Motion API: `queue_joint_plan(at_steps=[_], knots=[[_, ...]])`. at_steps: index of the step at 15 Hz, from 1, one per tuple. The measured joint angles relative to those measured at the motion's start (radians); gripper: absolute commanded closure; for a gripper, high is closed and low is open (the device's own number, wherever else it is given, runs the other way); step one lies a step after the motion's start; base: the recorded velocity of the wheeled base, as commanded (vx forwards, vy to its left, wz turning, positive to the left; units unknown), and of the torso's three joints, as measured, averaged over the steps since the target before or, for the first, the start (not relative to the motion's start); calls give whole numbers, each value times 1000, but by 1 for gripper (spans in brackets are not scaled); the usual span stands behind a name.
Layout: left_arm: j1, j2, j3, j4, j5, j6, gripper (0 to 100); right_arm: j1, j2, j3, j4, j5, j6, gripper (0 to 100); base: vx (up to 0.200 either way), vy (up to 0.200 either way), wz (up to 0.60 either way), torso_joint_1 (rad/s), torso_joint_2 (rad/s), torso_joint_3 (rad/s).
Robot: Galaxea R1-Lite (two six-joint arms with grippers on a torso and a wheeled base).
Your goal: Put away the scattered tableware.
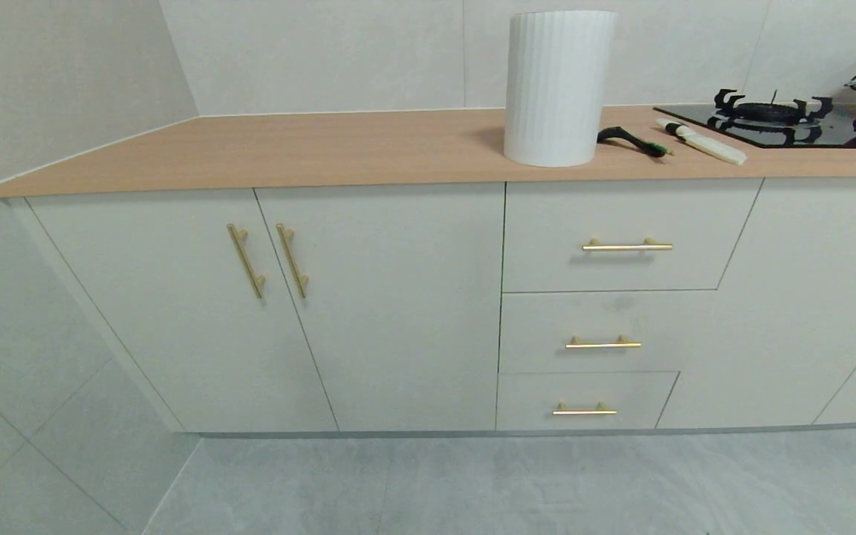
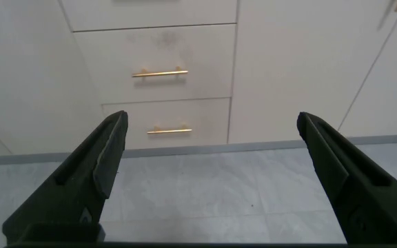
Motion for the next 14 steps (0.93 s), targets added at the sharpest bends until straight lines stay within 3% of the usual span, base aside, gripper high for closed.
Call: queue_joint_plan(at_steps=[4, 13, 14], knots=[[0, 0, 0, 0, 0, -1, 0, 0, 0, 0, 0, 0, 0, 0, 0, 0, 0, 0, 0, 0], [-1, 0, 0, 0, -1, -1, 0, -1, 0, 0, 0, 0, 0, 0, 200, 0, 0, 2, 3, 4], [0, 0, 0, 0, -1, -1, 0, -1, 0, 0, 0, 0, 0, 0, 0, 0, 0, 0, 0, 0]])
